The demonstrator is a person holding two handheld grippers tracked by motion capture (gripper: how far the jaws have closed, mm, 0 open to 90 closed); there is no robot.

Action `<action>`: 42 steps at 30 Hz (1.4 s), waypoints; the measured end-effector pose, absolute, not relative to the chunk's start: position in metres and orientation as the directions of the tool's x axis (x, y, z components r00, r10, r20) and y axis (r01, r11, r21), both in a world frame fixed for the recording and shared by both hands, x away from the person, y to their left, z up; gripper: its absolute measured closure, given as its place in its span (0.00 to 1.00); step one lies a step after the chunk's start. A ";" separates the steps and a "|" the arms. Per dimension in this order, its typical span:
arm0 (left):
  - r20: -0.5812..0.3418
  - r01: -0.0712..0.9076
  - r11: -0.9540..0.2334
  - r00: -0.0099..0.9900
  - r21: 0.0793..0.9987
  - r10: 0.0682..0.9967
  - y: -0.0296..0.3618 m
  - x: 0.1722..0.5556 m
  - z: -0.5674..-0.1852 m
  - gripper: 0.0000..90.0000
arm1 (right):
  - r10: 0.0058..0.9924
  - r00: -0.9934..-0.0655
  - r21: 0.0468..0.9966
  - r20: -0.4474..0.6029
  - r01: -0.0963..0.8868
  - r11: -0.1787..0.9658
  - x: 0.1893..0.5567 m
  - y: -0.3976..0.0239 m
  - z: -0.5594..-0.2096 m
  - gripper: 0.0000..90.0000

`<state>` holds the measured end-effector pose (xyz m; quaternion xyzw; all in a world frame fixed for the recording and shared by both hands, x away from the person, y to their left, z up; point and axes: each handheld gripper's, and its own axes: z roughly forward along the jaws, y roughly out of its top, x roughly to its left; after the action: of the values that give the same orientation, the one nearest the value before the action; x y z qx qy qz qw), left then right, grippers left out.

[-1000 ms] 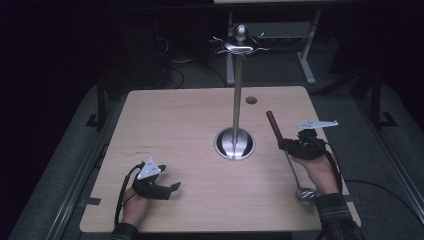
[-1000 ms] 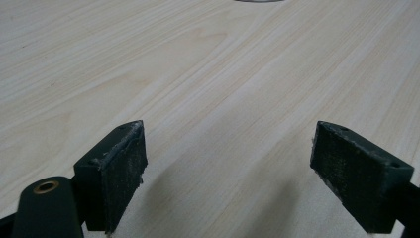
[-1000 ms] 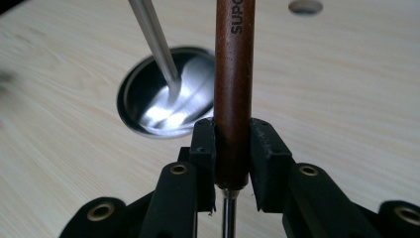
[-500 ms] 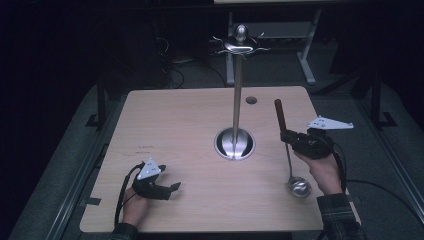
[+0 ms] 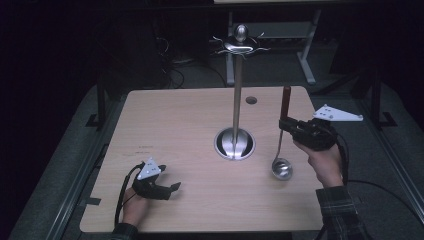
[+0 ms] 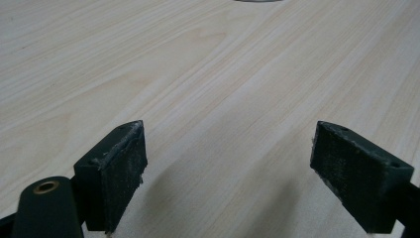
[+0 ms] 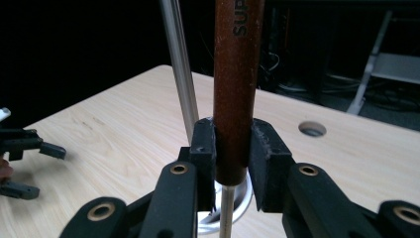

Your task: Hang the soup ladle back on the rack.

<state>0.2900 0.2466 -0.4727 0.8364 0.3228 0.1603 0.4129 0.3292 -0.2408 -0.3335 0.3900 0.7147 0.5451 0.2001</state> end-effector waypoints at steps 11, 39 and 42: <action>-0.002 0.408 -0.445 0.739 0.797 0.674 0.246 0.290 -0.473 0.16 | 0.736 -0.666 0.953 0.118 0.285 0.105 0.340 -0.238 -0.299 0.82; -0.002 0.407 -0.447 0.741 0.797 0.672 0.247 0.290 -0.473 0.16 | 0.688 -0.723 0.967 0.069 0.219 0.133 0.362 -0.220 -0.242 0.82; -0.001 0.407 -0.447 0.741 0.796 0.672 0.247 0.290 -0.473 0.16 | 0.686 -0.724 0.966 0.066 0.218 0.137 0.364 -0.218 -0.242 0.82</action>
<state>0.2898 0.2470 -0.4726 0.8356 0.3227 0.1596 0.4149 0.3639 -0.2180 -0.2419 0.3111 0.7263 0.5785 0.2026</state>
